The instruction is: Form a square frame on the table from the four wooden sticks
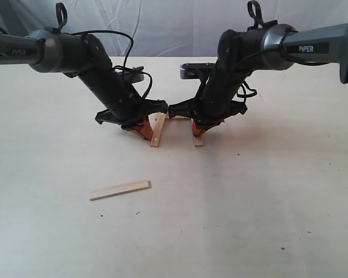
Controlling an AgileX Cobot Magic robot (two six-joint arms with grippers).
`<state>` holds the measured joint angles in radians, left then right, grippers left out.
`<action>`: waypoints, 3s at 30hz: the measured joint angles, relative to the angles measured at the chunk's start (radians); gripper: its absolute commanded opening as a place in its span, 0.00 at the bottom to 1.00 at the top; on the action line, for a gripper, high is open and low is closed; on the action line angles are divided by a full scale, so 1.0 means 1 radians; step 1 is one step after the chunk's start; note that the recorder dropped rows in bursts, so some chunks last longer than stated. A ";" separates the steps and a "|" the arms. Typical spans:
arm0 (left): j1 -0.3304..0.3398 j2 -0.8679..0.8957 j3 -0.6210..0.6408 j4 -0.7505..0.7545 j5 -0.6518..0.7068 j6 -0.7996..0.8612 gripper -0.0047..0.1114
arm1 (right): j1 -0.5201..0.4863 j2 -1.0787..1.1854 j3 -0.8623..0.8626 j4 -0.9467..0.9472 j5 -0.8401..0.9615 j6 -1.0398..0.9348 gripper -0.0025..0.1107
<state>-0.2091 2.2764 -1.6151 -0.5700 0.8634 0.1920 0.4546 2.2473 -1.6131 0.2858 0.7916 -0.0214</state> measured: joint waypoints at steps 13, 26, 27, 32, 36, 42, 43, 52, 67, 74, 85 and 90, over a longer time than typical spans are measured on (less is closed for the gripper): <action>0.000 0.000 0.000 -0.026 -0.022 -0.003 0.04 | 0.000 0.000 0.000 0.000 0.000 -0.008 0.06; 0.000 0.000 0.000 -0.067 -0.044 -0.005 0.04 | 0.000 0.000 0.000 0.000 -0.002 -0.013 0.06; 0.000 0.000 0.000 -0.067 -0.044 -0.005 0.04 | 0.000 0.000 0.000 0.000 -0.002 -0.013 0.06; 0.013 -0.021 0.002 -0.072 -0.046 -0.005 0.04 | 0.000 -0.013 0.000 0.002 -0.004 -0.014 0.06; 0.061 -0.096 0.002 -0.058 -0.048 -0.005 0.04 | 0.000 -0.078 0.000 0.003 0.003 -0.027 0.06; 0.169 -0.238 0.002 0.088 -0.027 -0.005 0.04 | 0.033 -0.170 0.000 0.035 0.067 -0.286 0.06; 0.186 -0.256 0.002 0.113 -0.016 -0.005 0.04 | 0.049 -0.173 0.000 0.058 0.086 -0.362 0.06; 0.335 -0.441 0.116 0.203 0.001 -0.005 0.04 | 0.285 -0.132 0.000 0.181 0.082 -0.852 0.18; 0.339 -0.522 0.303 0.150 -0.107 0.053 0.04 | 0.402 -0.017 0.000 0.048 0.030 -0.902 0.48; 0.339 -0.522 0.303 0.149 -0.117 0.053 0.04 | 0.402 0.014 0.000 0.008 0.026 -0.905 0.25; 0.339 -0.522 0.303 0.147 -0.126 0.054 0.04 | 0.399 0.010 -0.049 -0.072 0.123 -0.905 0.02; 0.339 -0.522 0.303 0.147 -0.137 0.058 0.04 | 0.337 -0.075 -0.081 -0.180 0.164 -0.918 0.02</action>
<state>0.1304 1.7540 -1.3122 -0.4227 0.7261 0.2502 0.7917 2.1723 -1.6945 0.1054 0.9553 -0.9390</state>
